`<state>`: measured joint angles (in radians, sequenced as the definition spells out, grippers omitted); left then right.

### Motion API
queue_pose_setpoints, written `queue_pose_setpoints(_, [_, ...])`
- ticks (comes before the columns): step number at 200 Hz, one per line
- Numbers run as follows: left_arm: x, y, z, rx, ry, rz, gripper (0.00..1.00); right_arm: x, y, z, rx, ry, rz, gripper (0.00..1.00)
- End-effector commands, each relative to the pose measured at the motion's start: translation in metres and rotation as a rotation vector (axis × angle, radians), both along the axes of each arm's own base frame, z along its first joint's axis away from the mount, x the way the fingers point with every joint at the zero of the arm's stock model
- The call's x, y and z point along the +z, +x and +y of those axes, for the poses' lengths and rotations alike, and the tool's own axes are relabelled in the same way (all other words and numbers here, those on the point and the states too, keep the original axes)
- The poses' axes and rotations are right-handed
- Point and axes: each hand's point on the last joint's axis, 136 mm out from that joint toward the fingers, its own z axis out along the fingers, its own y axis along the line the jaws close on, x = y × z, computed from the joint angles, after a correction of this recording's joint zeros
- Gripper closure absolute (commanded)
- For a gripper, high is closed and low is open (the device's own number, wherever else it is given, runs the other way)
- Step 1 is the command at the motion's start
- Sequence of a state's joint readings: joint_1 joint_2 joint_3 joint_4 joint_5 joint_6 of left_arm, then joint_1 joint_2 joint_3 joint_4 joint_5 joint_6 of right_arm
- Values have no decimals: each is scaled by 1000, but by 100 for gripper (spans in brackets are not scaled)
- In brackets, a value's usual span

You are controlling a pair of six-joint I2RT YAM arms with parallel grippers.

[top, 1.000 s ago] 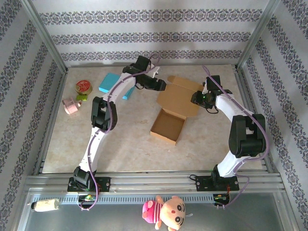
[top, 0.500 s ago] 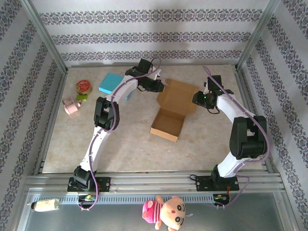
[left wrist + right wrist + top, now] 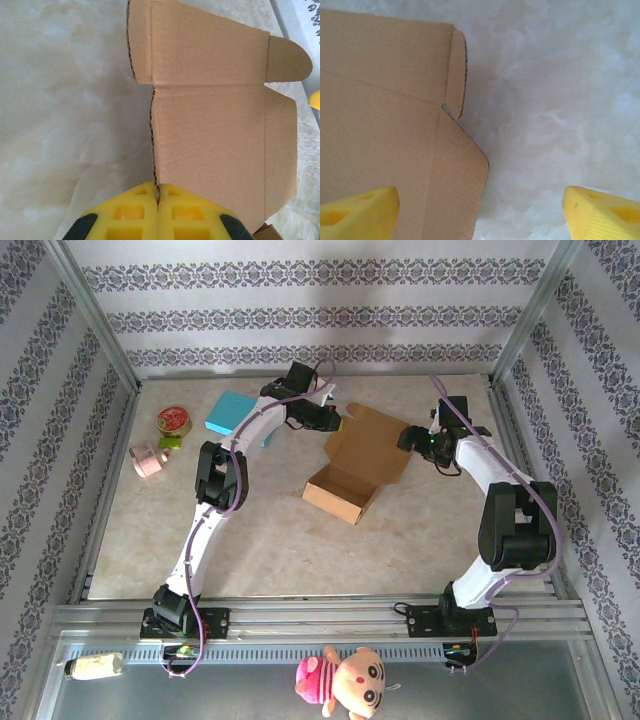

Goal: Fold the paper box

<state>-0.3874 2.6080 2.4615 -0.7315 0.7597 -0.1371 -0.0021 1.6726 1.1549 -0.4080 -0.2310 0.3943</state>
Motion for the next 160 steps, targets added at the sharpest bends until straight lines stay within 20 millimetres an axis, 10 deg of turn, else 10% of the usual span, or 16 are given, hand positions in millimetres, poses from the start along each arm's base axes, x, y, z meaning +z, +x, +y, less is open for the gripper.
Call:
queue_pose_setpoints(1, [29, -2, -11, -43, -32, -76, 100, -19, 0, 10, 31, 61, 35, 29])
queue_pose_setpoints(89, [35, -2, -8, -40, 1, -112, 100, -24, 13, 24, 73, 146, -15, 93])
queue_pose_setpoints(139, [92, 0, 10, 6, 13, -247, 51, 6, 14, 35, 198, 109, -155, 95])
queue_pose_setpoints(160, [120, -1, 33, 47, 55, -317, 45, 29, 15, 48, 300, 48, -269, 97])
